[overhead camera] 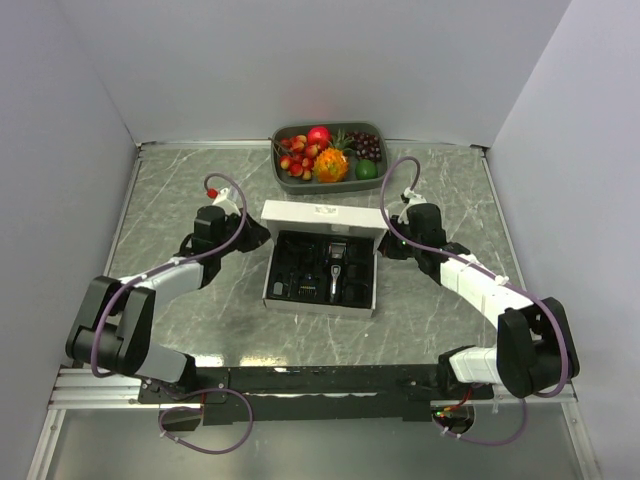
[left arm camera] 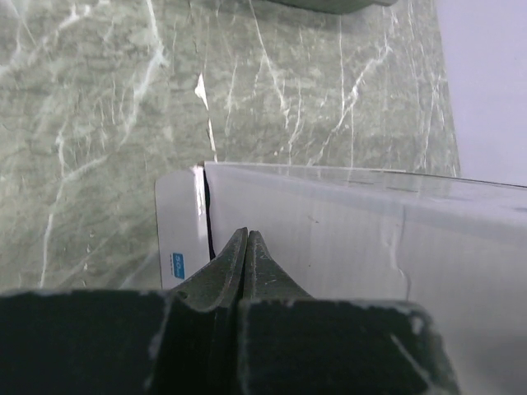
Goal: Sort the hair-cutting tools
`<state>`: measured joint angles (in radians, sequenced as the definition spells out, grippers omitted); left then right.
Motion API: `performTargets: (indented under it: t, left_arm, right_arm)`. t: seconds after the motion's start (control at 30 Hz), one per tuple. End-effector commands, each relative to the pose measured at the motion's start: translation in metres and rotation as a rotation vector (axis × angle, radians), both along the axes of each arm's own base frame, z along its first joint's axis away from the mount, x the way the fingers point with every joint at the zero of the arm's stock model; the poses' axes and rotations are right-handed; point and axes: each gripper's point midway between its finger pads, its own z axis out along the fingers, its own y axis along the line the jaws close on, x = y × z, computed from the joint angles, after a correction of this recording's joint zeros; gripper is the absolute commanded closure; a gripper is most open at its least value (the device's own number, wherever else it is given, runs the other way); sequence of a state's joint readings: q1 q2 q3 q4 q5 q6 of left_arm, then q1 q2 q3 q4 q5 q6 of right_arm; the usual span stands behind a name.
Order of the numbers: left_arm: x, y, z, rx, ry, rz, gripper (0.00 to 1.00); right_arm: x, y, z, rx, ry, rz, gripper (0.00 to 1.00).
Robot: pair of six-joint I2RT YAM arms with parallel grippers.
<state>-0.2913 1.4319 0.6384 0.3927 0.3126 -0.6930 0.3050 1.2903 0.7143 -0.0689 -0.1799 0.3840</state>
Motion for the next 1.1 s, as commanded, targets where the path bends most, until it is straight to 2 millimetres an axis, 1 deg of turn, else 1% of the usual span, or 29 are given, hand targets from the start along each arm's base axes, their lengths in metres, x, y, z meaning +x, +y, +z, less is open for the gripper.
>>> performTargets:
  t: [0.0,0.17,0.4,0.6,0.63,0.67,0.7,0.73,0.77,0.8,0.83,0.87,0.9,0.93,0.97,1.0,1.03,1.07]
  left_arm:
    - [-0.012,-0.010,0.017,-0.040,-0.060,-0.073,0.99]
    - [-0.017,-0.005,0.013,-0.022,-0.054,-0.056,0.99]
    - [-0.021,-0.001,0.004,-0.017,-0.031,-0.032,0.99]
    - [-0.029,0.004,-0.006,-0.022,-0.005,-0.005,0.99]
    - [-0.033,0.006,-0.012,-0.017,0.011,0.003,0.99]
    - [-0.034,0.013,-0.019,0.005,0.035,0.032,0.99]
    - [-0.037,0.017,-0.019,0.016,0.034,0.050,0.99]
    - [-0.041,0.023,-0.024,0.036,0.045,0.069,0.99]
    - [-0.045,0.034,-0.035,0.082,0.088,0.122,0.99]
    - [-0.046,0.040,-0.029,0.095,0.075,0.149,0.99]
    - [-0.048,0.046,-0.029,0.113,0.083,0.174,0.99]
    - [-0.045,0.060,-0.019,0.136,0.050,0.249,0.99]
    - [-0.053,0.061,-0.020,0.160,0.071,0.253,0.99]
    - [-0.053,0.066,-0.015,0.174,0.057,0.293,0.99]
    - [-0.055,0.068,-0.009,0.179,0.040,0.312,0.99]
    - [-0.057,0.069,0.007,0.173,0.000,0.332,0.99]
    - [-0.058,0.066,0.015,0.159,-0.018,0.330,0.99]
    - [-0.058,0.063,0.024,0.143,-0.036,0.326,0.99]
  right_arm:
    - [0.003,0.008,0.016,0.022,-0.052,0.032,1.00]
    - [0.000,0.009,0.013,0.032,-0.047,0.033,1.00]
    - [-0.011,0.015,0.002,0.036,-0.033,0.045,1.00]
    - [-0.018,0.014,-0.008,0.027,-0.011,0.024,1.00]
    - [-0.020,0.014,-0.009,0.019,-0.008,0.019,1.00]
    - [-0.019,0.007,-0.010,-0.009,-0.013,-0.014,1.00]
    - [-0.023,0.001,-0.015,-0.030,0.007,-0.034,1.00]
    - [-0.025,-0.002,-0.015,-0.044,0.008,-0.047,1.00]
    - [-0.026,-0.007,-0.009,-0.053,-0.014,-0.069,1.00]
    - [-0.028,-0.014,-0.009,-0.067,-0.021,-0.095,1.00]
    - [-0.030,-0.019,-0.007,-0.081,-0.025,-0.114,1.00]
    - [-0.031,-0.020,0.004,-0.071,-0.060,-0.119,1.00]
    - [-0.034,-0.021,0.008,-0.069,-0.075,-0.117,1.00]
    - [-0.036,-0.022,0.012,-0.073,-0.082,-0.115,1.00]
    - [-0.039,-0.019,0.024,-0.063,-0.113,-0.104,1.00]
    - [-0.039,-0.018,0.033,-0.069,-0.138,-0.095,1.00]
    - [-0.040,-0.016,0.039,-0.074,-0.155,-0.086,1.00]
    - [-0.041,-0.015,0.053,-0.067,-0.183,-0.079,1.00]
